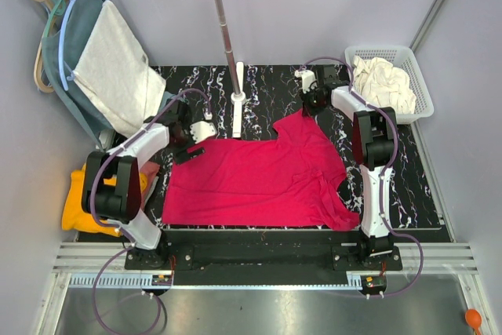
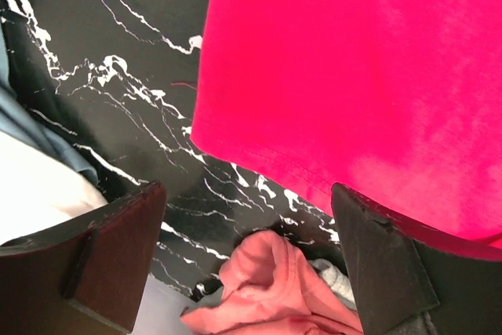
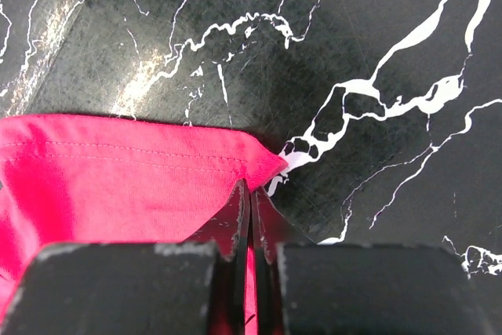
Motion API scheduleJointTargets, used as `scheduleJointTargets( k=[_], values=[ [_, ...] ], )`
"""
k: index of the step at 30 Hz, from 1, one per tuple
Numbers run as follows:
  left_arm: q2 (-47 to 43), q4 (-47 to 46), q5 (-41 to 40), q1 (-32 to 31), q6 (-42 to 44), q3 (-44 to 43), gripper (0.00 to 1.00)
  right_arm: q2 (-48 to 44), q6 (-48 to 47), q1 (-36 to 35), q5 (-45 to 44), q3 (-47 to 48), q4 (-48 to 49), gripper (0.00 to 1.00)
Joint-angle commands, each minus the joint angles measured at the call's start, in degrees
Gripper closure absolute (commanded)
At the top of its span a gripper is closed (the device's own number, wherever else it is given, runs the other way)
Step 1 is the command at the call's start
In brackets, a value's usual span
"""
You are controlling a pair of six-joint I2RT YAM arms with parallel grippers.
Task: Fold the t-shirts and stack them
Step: Fold the tshirt
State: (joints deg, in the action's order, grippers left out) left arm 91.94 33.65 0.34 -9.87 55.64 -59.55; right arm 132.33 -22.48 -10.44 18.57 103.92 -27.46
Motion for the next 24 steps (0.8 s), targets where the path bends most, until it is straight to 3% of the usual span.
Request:
scheduleJointTargets(
  k=[1,10,24],
  values=[
    [3.23,0.53,3.79,1.52,0.61,-6.79,0.09,-0.41,-0.11,0.15,-0.72,1.64,-1.28,1.0],
    [11.67,9.49,10.65,4.86,2.19,-19.71,0.11,-3.13,-1.69,0.07,-0.99,-1.17,-2.42,1.0],
    [19.15,14.95,11.09,6.53,4.66,-25.18,0.17,-6.21,-2.92,0.07,-1.34,-5.04,-2.42,1.0]
  ],
)
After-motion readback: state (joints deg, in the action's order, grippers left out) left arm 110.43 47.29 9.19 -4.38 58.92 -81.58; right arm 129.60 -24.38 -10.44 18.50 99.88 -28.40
